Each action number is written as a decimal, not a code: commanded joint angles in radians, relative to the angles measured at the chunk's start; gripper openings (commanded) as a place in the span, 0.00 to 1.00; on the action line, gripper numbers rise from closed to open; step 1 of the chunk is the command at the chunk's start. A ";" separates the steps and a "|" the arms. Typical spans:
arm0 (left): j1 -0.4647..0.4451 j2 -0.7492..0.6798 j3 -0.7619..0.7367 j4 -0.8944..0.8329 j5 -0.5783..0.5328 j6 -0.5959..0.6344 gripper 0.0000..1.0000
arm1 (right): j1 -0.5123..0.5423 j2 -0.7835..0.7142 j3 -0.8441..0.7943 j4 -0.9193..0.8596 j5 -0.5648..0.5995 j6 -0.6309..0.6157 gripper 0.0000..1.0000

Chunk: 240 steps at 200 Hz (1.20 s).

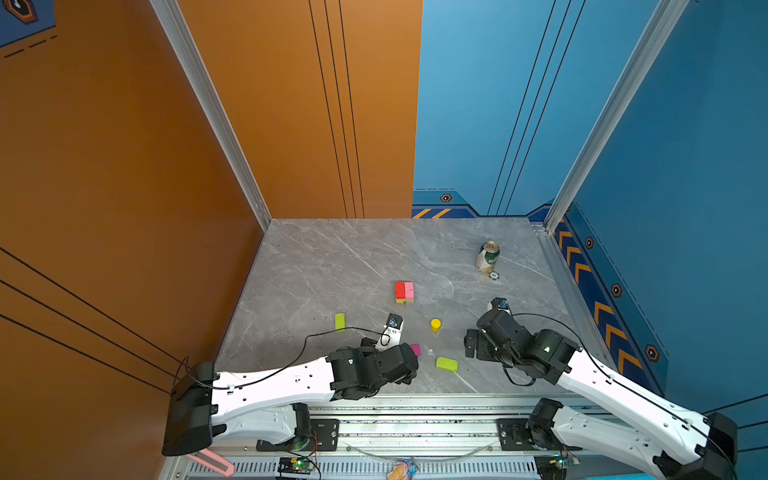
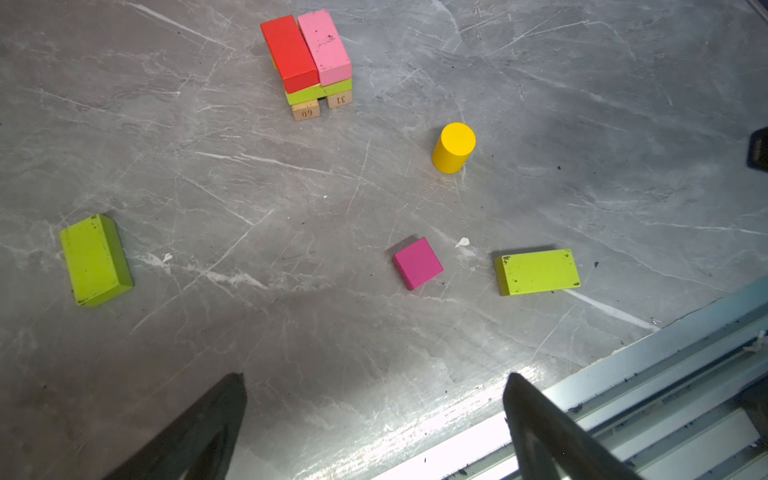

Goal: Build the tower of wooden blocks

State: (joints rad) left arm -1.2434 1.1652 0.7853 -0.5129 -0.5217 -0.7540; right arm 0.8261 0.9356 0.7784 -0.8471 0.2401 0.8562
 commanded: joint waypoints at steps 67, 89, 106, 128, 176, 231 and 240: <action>0.177 -0.090 -0.152 0.162 0.113 0.161 0.98 | 0.152 0.189 0.059 -0.022 0.060 0.226 0.94; 0.201 -0.100 -0.178 0.166 0.115 0.167 0.98 | 0.179 0.275 0.102 -0.018 0.057 0.243 0.96; 0.218 -0.115 -0.201 0.183 0.118 0.170 0.98 | 0.193 0.333 0.122 -0.001 0.048 0.254 0.98; 0.246 -0.146 -0.229 0.200 0.124 0.175 0.98 | 0.200 0.398 0.147 0.019 0.028 0.258 0.97; 0.297 -0.251 -0.299 0.195 0.138 0.167 0.98 | 0.211 0.514 0.177 0.078 -0.022 0.265 0.96; 0.336 -0.339 -0.342 0.160 0.158 0.161 0.98 | 0.199 0.634 0.213 0.106 -0.059 0.247 0.96; 0.340 -0.346 -0.347 0.157 0.160 0.157 0.98 | 0.196 0.643 0.213 0.109 -0.059 0.244 0.96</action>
State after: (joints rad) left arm -0.9195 0.8436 0.4603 -0.3294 -0.3874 -0.5941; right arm 1.0321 1.5501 0.9653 -0.7448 0.1963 1.1004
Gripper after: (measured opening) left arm 0.979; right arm 0.959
